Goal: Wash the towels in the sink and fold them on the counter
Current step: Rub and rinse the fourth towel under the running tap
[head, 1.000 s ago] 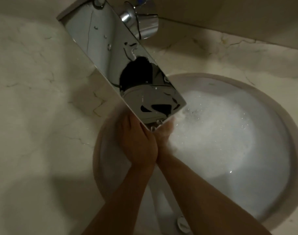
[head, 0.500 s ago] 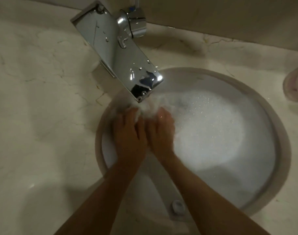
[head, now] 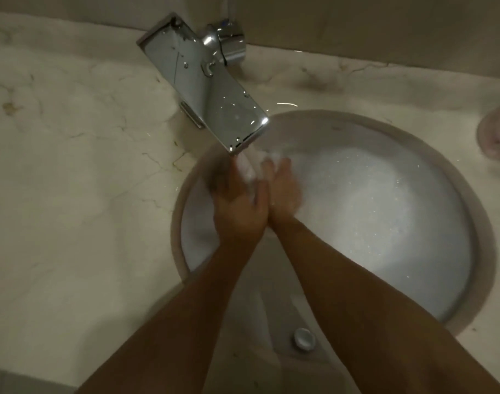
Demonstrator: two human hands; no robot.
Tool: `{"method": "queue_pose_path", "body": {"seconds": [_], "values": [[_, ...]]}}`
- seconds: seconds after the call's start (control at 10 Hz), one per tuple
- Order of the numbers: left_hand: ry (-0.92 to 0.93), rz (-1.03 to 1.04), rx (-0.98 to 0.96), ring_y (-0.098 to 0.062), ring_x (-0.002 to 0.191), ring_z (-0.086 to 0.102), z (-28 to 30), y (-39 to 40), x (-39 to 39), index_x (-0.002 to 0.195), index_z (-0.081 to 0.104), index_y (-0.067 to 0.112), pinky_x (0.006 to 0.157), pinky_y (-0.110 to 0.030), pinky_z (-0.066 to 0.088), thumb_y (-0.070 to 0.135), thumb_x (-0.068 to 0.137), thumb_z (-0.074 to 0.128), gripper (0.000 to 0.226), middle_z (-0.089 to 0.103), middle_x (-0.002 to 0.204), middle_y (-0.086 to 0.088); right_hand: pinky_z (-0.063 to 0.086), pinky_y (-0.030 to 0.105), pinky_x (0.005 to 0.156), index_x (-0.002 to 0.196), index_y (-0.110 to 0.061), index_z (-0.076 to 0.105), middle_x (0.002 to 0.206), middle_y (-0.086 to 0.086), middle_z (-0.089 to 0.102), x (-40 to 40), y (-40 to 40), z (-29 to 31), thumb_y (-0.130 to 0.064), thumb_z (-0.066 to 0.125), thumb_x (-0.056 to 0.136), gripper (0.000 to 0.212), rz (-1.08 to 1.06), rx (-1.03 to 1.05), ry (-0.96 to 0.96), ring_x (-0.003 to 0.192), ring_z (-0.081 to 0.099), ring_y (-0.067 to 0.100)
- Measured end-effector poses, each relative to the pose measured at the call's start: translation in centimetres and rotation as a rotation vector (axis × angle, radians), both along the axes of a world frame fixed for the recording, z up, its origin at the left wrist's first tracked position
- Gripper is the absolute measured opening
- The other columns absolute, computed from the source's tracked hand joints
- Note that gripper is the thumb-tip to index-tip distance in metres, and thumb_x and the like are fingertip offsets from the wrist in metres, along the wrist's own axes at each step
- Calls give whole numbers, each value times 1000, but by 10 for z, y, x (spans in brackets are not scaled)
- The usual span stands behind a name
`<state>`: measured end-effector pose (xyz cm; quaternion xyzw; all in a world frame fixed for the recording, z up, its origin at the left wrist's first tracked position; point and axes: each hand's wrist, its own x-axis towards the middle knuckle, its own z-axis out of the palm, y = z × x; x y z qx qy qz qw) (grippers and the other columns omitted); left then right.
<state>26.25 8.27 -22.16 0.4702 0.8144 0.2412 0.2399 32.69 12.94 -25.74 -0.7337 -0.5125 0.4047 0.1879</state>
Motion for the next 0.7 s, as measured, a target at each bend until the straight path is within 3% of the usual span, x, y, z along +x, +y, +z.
{"method": "queue_pose_path", "body": {"seconds": [0.1, 0.2, 0.3, 0.4, 0.5, 0.6, 0.7], "values": [[-273, 131, -73, -25, 128, 52, 14, -33, -9, 145, 41, 10, 107, -44, 44, 50, 80, 71, 82, 54, 139, -9, 56, 39, 82, 131, -11, 54, 116, 7, 65, 6, -3, 8, -53, 56, 92, 57, -545, -432, 572, 104, 65, 27], [-444, 188, -341, -19, 102, 65, 31, -54, -25, 130, 59, 16, 76, -26, 57, 52, 74, 80, 70, 67, 119, -2, 54, 31, 70, 114, -6, 67, 101, 11, 73, 20, -28, 30, -46, 59, 97, 44, -663, -592, 867, 92, 67, 24], [-747, 335, -434, -23, 68, 72, 59, -47, -40, 104, 71, 4, 56, -29, 57, 42, 82, 77, 45, 75, 82, -9, 57, 35, 73, 115, -6, 61, 95, 7, 72, 33, -60, 44, -44, 55, 100, 41, -478, -548, 802, 94, 65, 25], [-1087, 484, -505, -29, 78, 68, 94, -27, -43, 112, 66, 1, 49, -31, 56, 34, 92, 66, 39, 71, 93, -18, 54, 47, 97, 139, -14, 44, 132, 8, 54, 32, -86, 67, -58, 60, 91, 67, -290, -434, 387, 116, 60, 30], [-1334, 282, -455, -32, 82, 67, 110, -20, -45, 111, 66, -4, 81, -41, 54, 36, 96, 58, 44, 69, 96, -24, 60, 32, 72, 124, -18, 65, 110, 2, 73, 33, -98, 92, -60, 59, 91, 53, -219, -494, 698, 89, 73, 16], [-1271, 45, -480, -30, 77, 63, 119, -21, -49, 108, 64, 0, 75, -38, 50, 36, 90, 67, 41, 64, 95, -24, 52, 29, 65, 109, -16, 73, 96, 5, 71, 39, -94, 107, -74, 60, 83, 65, -118, -594, 851, 72, 66, 17], [-797, -206, -471, -14, 63, 63, 131, -14, -53, 90, 70, 9, 61, -21, 49, 27, 89, 70, 18, 69, 74, -7, 52, 41, 97, 117, -7, 71, 115, 15, 72, 45, -82, 115, -55, 60, 93, 55, -197, -552, 913, 103, 69, 29]]}}
